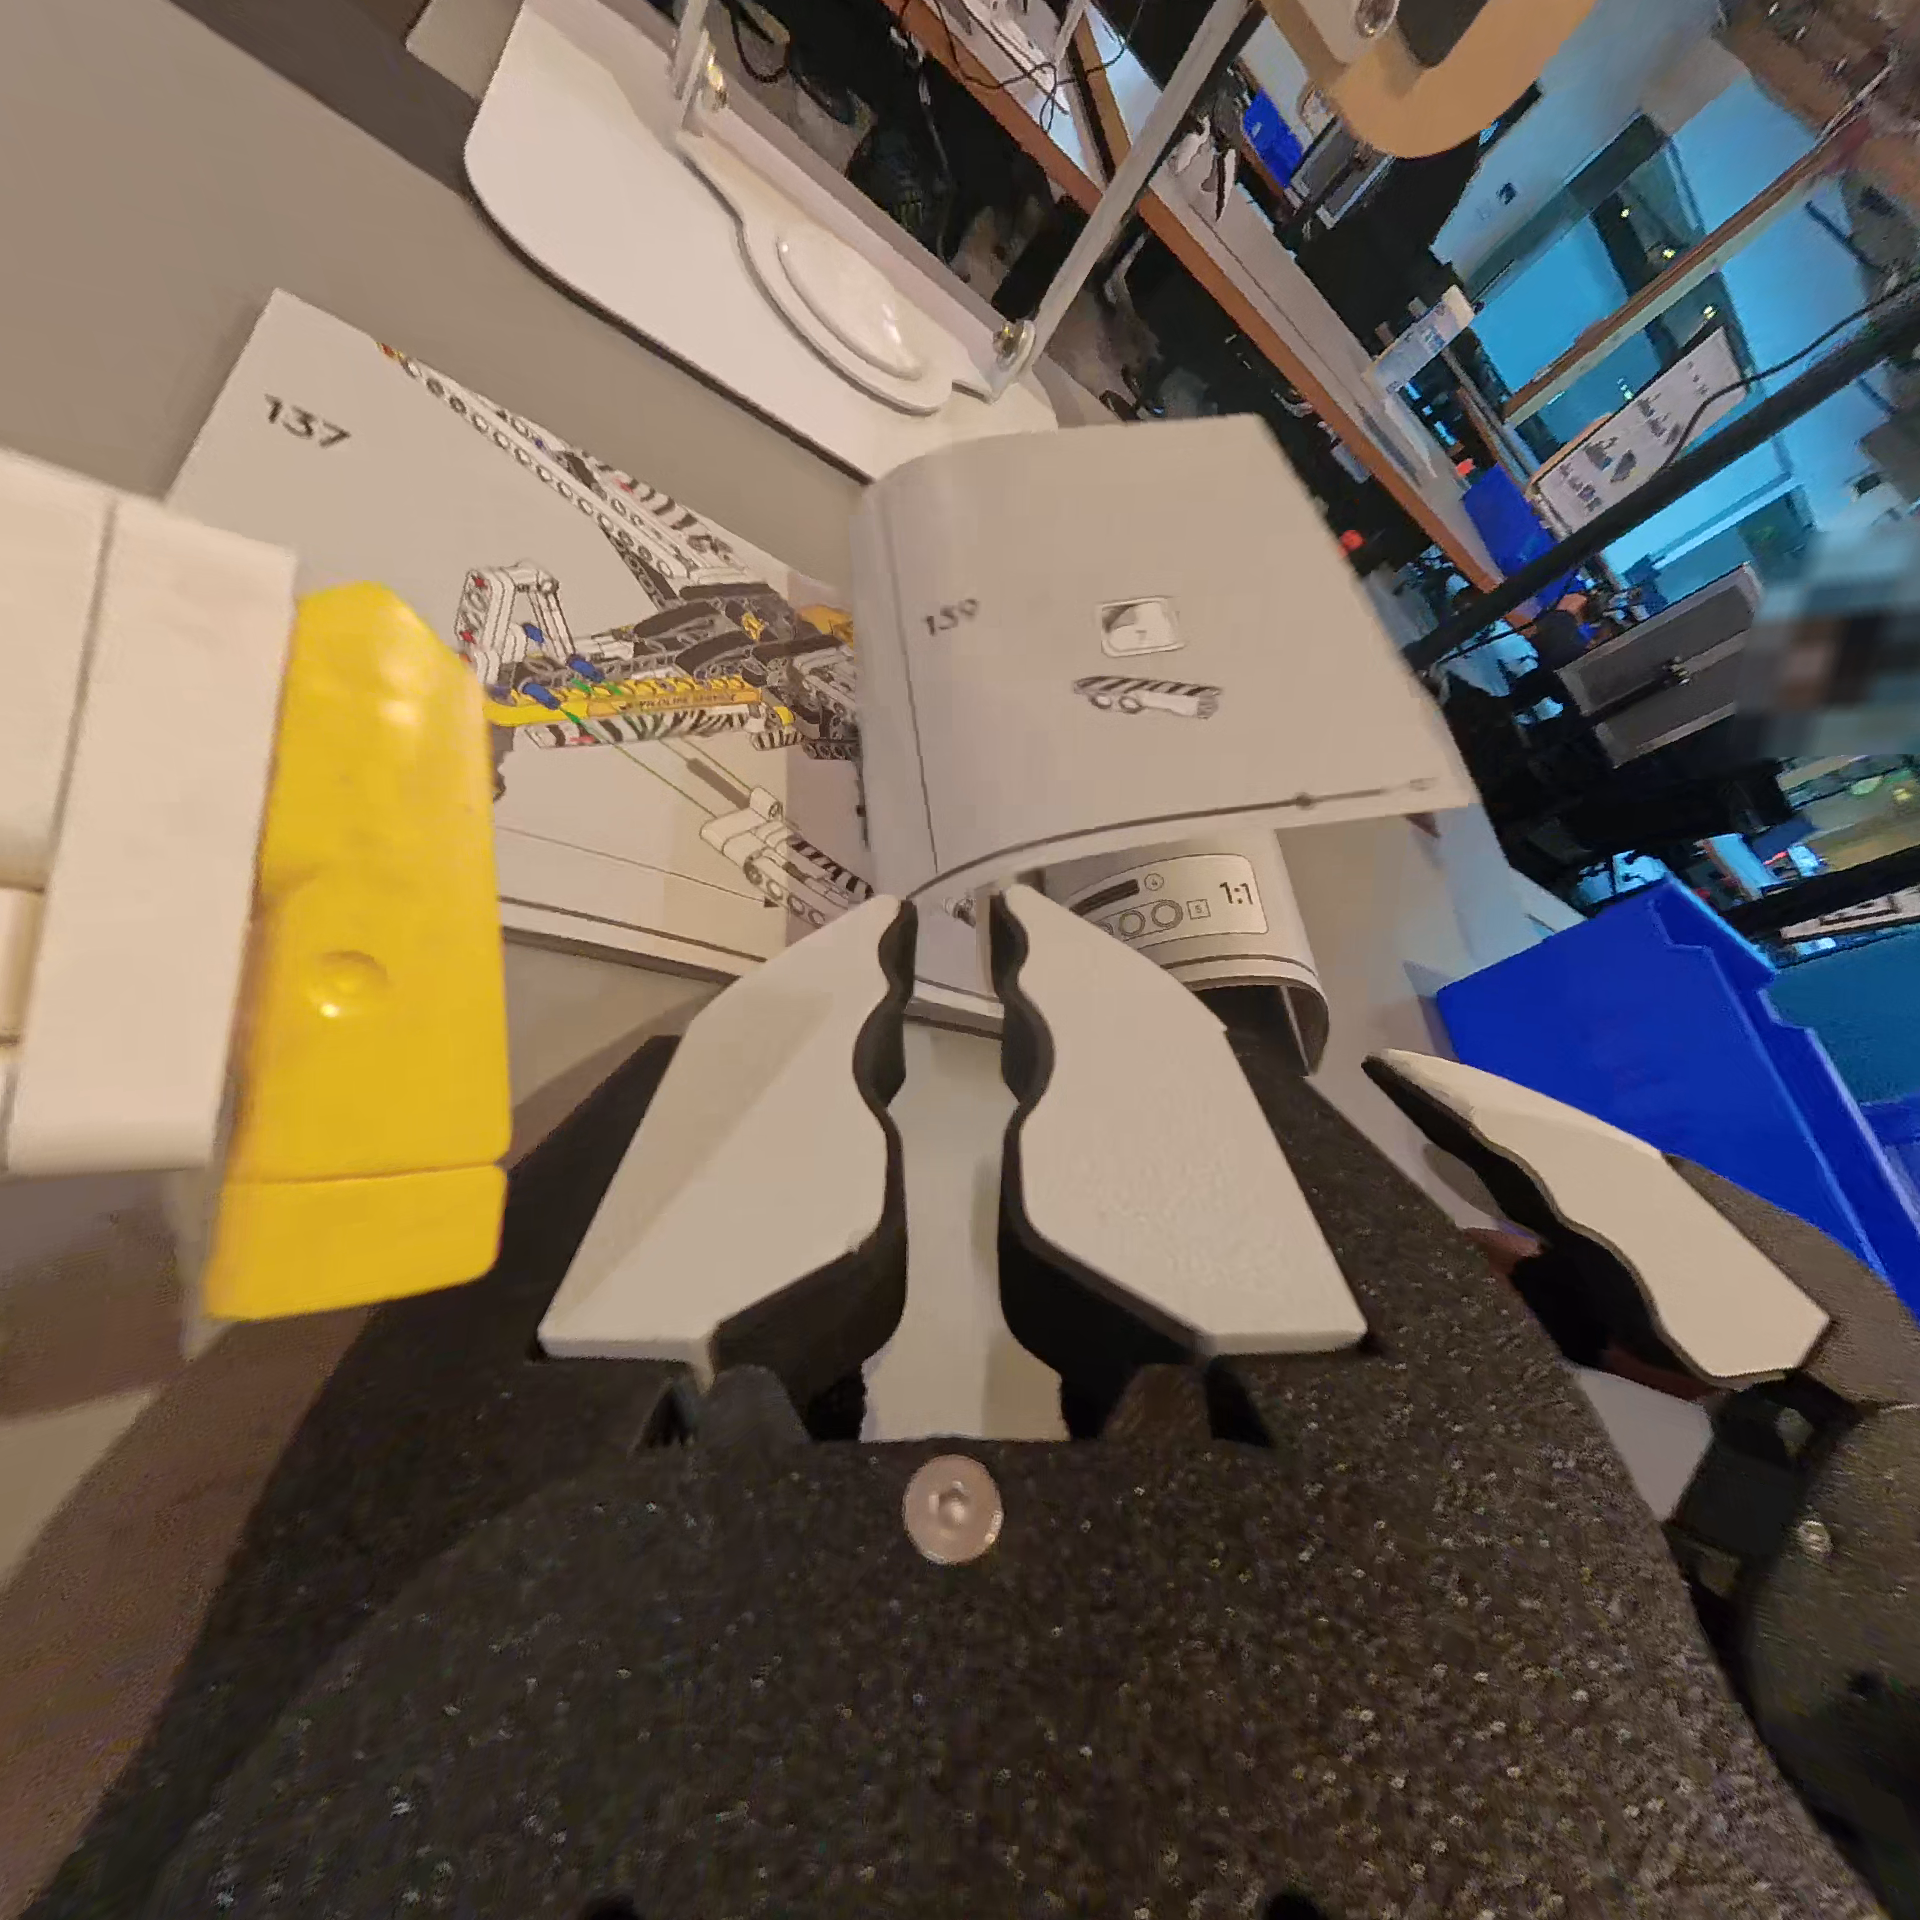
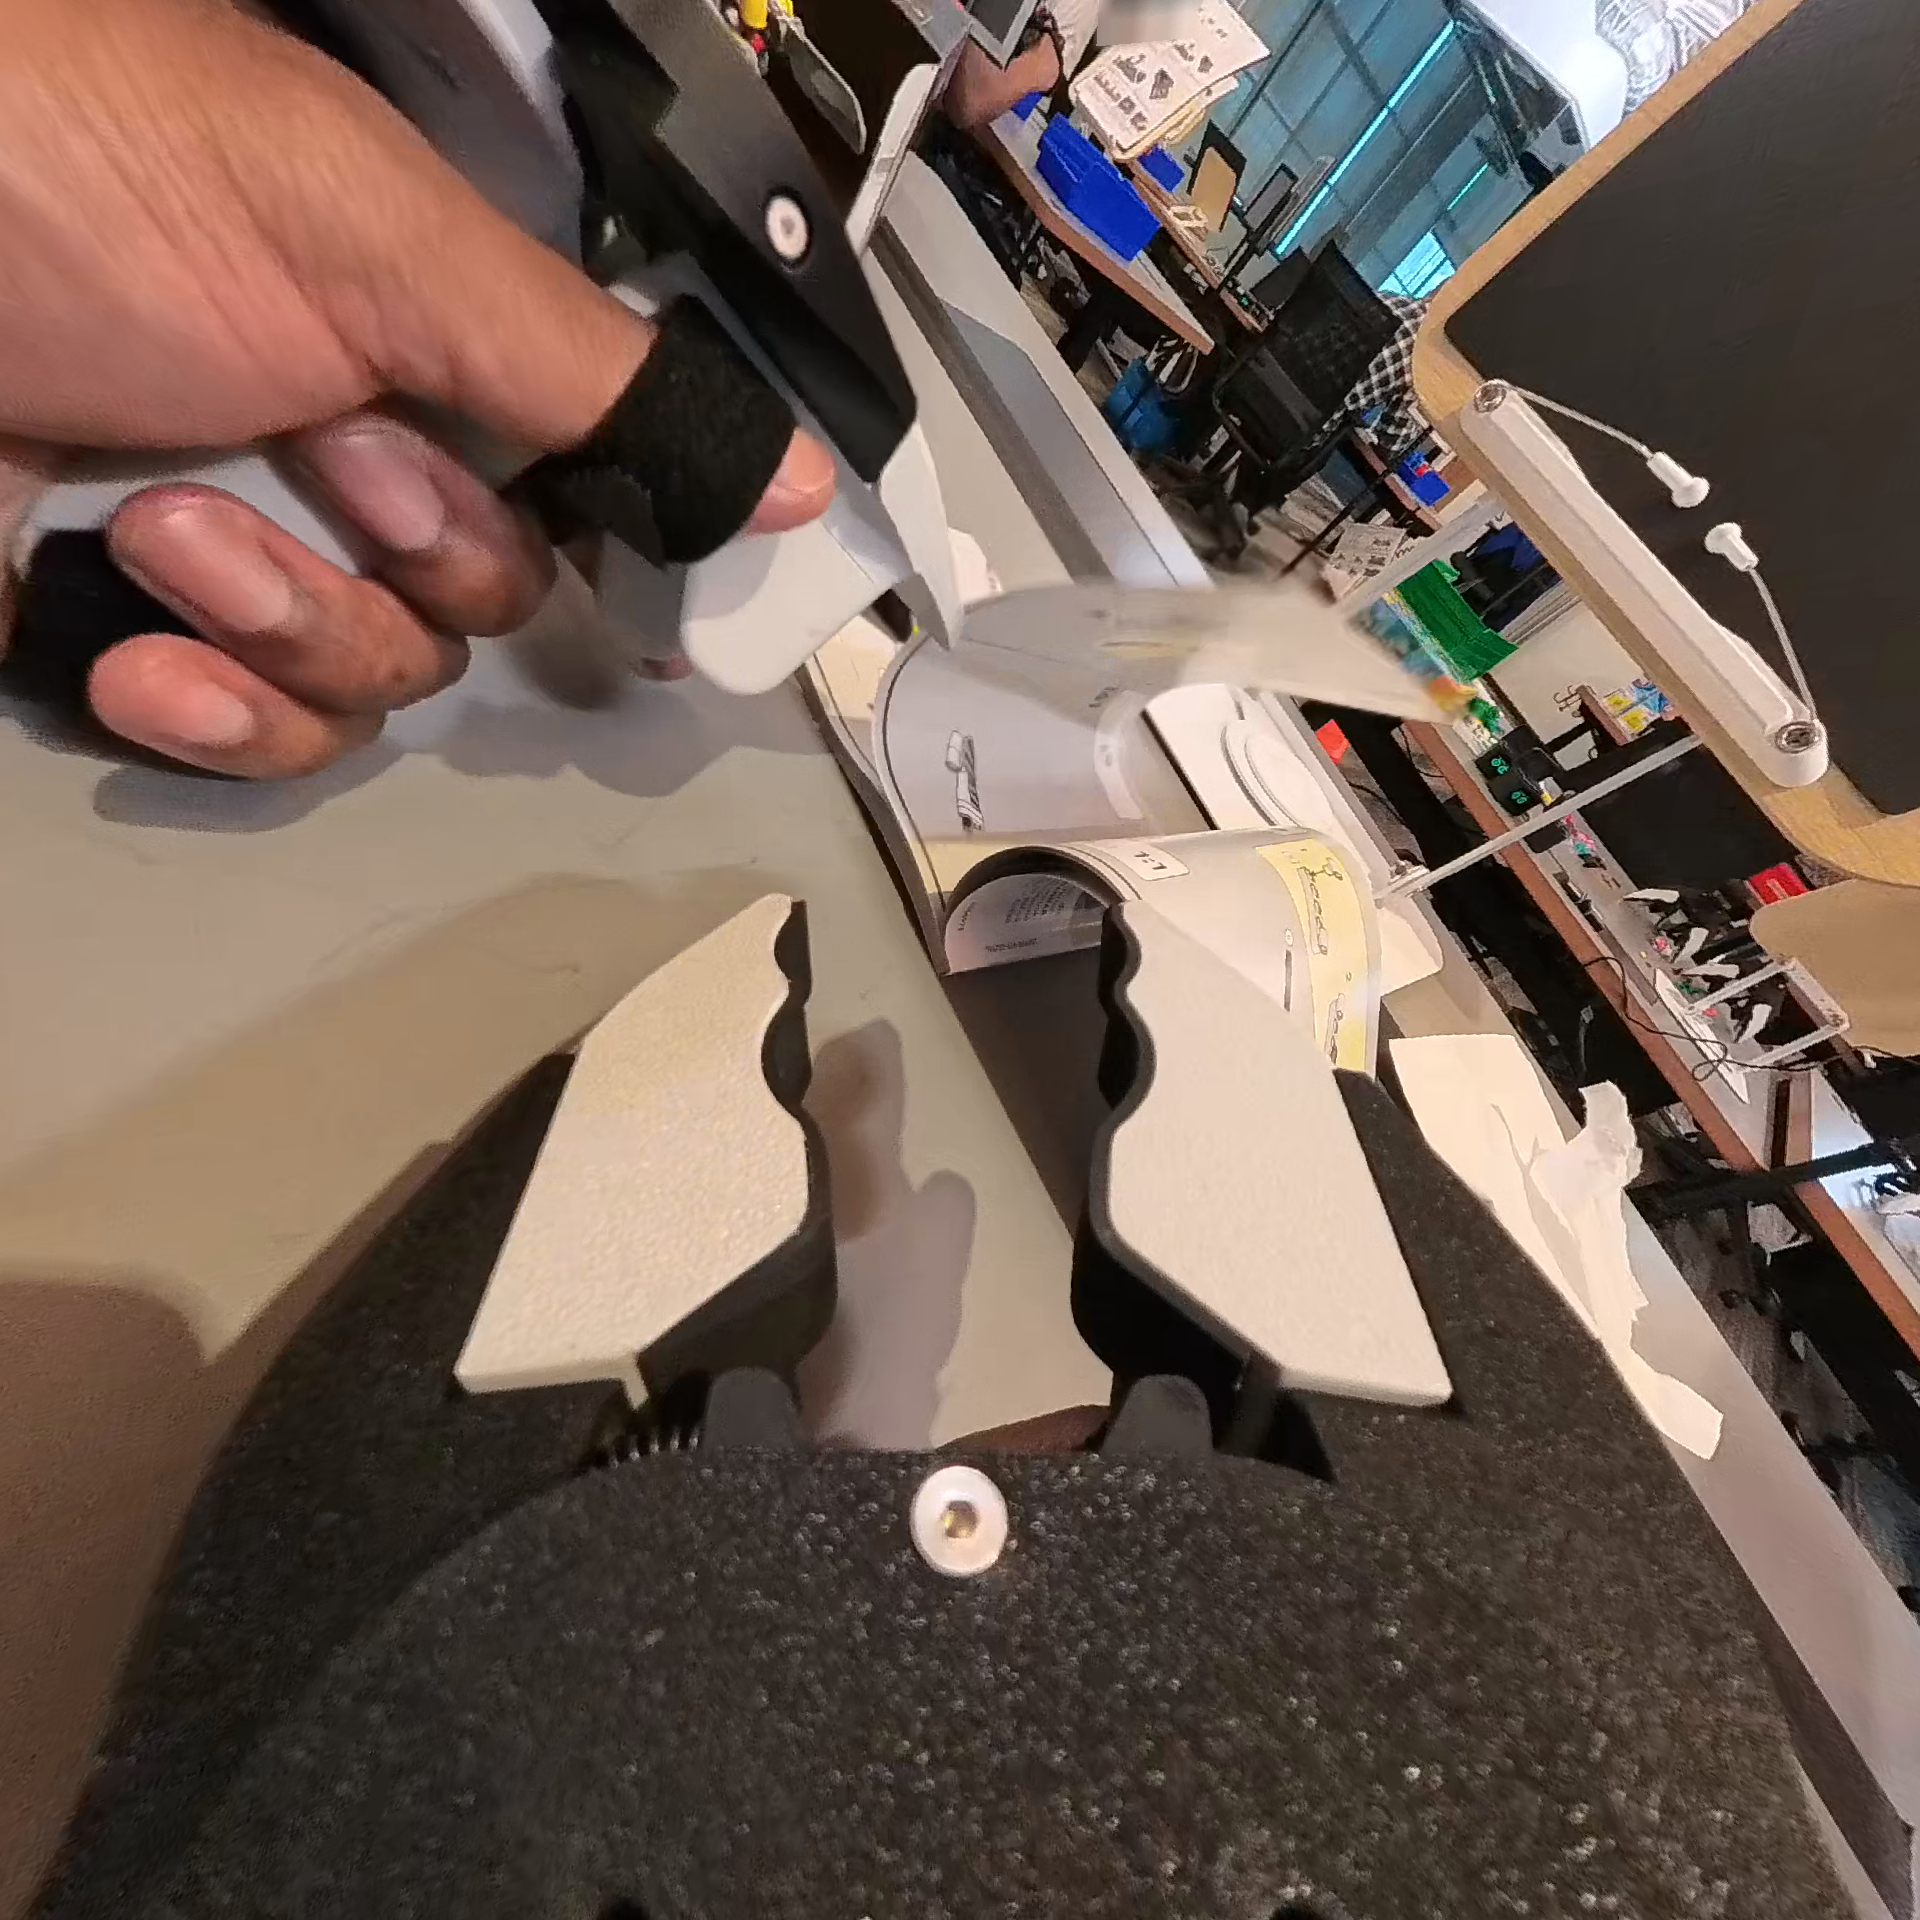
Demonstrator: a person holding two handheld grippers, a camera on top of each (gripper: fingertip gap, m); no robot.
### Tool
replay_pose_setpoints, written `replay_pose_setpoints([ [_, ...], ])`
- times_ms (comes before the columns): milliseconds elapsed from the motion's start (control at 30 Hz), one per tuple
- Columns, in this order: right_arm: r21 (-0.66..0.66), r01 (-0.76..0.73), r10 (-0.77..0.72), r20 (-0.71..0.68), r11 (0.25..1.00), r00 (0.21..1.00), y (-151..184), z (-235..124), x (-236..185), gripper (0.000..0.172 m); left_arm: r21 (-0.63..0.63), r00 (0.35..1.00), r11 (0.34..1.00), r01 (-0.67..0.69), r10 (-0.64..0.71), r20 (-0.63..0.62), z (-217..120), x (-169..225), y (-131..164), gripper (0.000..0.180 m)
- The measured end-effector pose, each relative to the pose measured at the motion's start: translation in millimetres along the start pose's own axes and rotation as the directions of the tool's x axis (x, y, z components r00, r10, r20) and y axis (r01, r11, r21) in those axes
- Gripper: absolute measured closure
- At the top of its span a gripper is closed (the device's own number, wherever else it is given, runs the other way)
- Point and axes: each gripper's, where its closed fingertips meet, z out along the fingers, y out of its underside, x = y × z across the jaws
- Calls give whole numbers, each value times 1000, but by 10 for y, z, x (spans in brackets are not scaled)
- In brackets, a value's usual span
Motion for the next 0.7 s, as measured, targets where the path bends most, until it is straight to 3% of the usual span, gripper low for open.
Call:
replay_pose_setpoints([
  [33, 0, -1, 1, 1, 1000, 1000, 0, 0, 0, 118, -7, 1000, 1000, 20, -20, -6, -1, -6, 10, 166],
  [400, 3, 0, 0, 7, 1000, 1000, -1, 2, -4, 118, -13, 987, 987, 160, -161, -29, -42, -90, 10, 166],
  [700, 7, 1, -1, 10, 1000, 1000, -5, 2, -9, 119, 9, 998, 998, 62, -61, -27, -111, -75, -11, 162],
])
